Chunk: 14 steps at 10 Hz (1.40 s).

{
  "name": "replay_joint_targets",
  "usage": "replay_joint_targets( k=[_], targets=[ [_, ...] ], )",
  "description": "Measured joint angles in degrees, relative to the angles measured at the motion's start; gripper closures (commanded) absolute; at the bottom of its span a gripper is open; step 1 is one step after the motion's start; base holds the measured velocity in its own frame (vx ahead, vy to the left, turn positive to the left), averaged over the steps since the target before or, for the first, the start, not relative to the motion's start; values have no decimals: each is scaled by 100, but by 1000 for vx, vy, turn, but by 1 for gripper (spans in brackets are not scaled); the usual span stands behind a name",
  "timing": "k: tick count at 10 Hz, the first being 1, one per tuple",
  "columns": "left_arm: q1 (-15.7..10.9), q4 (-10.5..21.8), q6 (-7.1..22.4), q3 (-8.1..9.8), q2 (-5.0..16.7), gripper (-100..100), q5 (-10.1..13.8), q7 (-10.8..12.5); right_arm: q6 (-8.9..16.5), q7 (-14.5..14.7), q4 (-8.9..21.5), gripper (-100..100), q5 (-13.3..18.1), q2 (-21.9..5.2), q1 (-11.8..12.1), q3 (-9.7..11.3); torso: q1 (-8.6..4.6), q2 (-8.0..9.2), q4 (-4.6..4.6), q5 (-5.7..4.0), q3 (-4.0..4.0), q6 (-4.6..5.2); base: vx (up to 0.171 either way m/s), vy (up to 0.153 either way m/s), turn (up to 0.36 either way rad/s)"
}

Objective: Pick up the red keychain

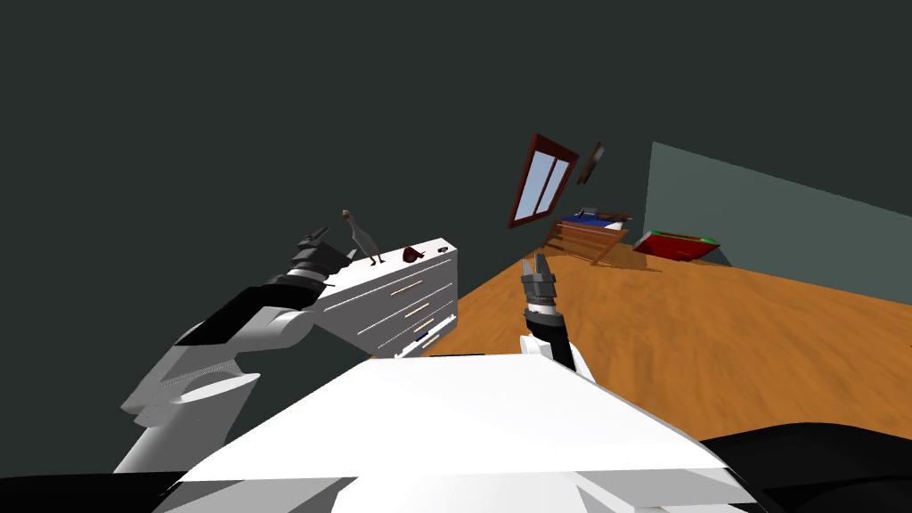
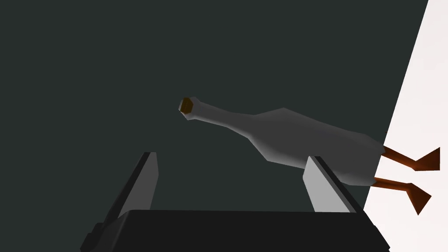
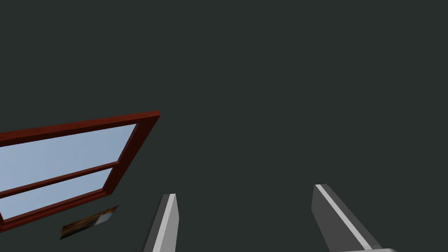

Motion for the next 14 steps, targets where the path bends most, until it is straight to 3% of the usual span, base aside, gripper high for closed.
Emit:
replay_joint_targets(
  k=[1, 4, 8, 10, 14],
  targets=[
    [-28, 83, 112, 141, 202, -100, 183, 97, 0, 0, 0, 0, 0, 0, -1, 0, -5, -1, 0, -1, 0, 3, 2, -35, -68],
    [-76, 33, 550, 255, 309, -100, 283, 198, 0, 0, 0, 0, 0, 0, 0, 0, 8, 1, 0, 2, 0, -1, 4, -15, -38],
    [-144, 45, 1170, 602, 704, -100, 686, 451, 0, 0, 0, 0, 0, 0, 0, 0, -3, -3, 0, -1, -1, 2, 10, -30, -72],
    [-154, 102, 1441, 665, 803, -100, 801, 518, 0, 0, 0, 0, 0, 0, 0, 0, 2, -3, -1, 1, -2, -2, 16, -28, -65],
    [-247, 174, 2091, 969, 1203, -100, 1227, 776, 0, 0, 0, 0, 0, 0, 0, 0, -6, -6, -1, -1, -3, 2, 18, -36, -62]
  ],
)
